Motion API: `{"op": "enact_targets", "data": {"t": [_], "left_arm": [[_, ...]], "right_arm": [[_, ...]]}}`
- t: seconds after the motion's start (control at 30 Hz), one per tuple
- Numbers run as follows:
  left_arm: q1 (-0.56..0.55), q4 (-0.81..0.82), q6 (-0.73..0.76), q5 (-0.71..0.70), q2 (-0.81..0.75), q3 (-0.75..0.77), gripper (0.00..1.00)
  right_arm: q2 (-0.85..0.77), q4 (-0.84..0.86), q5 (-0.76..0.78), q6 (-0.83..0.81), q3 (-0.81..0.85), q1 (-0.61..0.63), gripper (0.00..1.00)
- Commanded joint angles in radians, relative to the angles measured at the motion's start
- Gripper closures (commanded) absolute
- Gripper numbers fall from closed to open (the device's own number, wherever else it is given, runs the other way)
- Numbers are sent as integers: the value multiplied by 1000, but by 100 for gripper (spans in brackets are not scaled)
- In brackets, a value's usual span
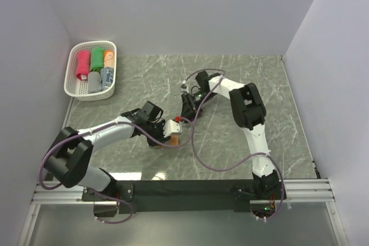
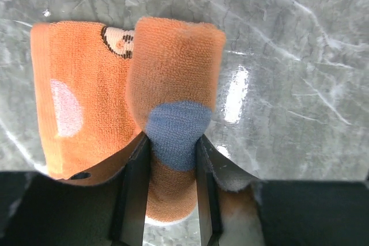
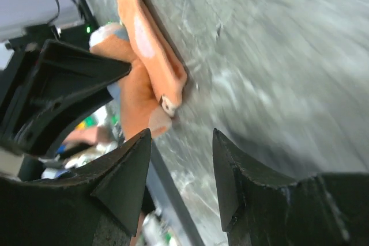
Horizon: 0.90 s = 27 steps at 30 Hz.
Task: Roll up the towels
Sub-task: Roll the towel
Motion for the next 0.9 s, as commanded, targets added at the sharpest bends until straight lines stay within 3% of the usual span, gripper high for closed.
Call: {"op": "enact_targets", "data": {"t": [0.0,0.3,0.57,0.73,0.87], "left_arm": [[53,-212,-7,74,124,3,91],[242,-478,134,291,427,304,89],[362,-655,231,386,674,538,87],[376,-680,246,385,733,606,85],[379,-701,254,374,771,652,84]], "right_arm": [[-159,172,30,51,-45,-52,46],[-417,321,148,41,-223,-160,46],[-742,493,205,-119,-545,-175,48],[-870,623,236,-276,-698,-95,39],[-884,701,332,-433,-735,50,36]]}}
